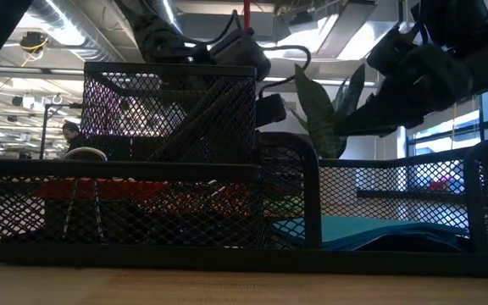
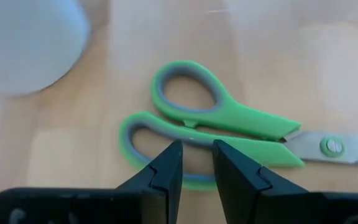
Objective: Pick and place office supplies into organizer
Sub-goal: Put the green scissors into the desk organizer
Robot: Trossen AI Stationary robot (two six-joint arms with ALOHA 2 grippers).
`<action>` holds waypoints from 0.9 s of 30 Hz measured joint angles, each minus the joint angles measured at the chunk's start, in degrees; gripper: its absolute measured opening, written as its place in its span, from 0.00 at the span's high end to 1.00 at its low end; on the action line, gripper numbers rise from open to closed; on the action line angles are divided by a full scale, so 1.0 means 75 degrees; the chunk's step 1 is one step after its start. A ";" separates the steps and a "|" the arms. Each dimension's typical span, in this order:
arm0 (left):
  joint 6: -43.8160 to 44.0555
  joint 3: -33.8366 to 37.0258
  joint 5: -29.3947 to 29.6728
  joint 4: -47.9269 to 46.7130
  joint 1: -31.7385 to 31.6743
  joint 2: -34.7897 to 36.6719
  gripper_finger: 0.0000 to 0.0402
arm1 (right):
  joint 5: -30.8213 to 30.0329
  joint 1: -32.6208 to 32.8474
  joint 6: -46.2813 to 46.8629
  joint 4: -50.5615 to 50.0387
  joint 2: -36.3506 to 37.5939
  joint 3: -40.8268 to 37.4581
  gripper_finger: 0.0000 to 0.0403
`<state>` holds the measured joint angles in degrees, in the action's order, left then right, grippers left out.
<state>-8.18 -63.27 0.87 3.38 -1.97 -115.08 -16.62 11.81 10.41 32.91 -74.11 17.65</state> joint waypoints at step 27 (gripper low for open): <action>-0.1515 0.0016 -0.0796 0.0765 0.0165 -0.0014 0.79 | 0.0158 -0.0017 -0.1037 -0.3821 -0.0076 0.1567 0.74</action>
<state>-19.54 -63.16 -5.10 9.13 -0.73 -115.19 -15.43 11.68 2.63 4.25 -74.68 29.40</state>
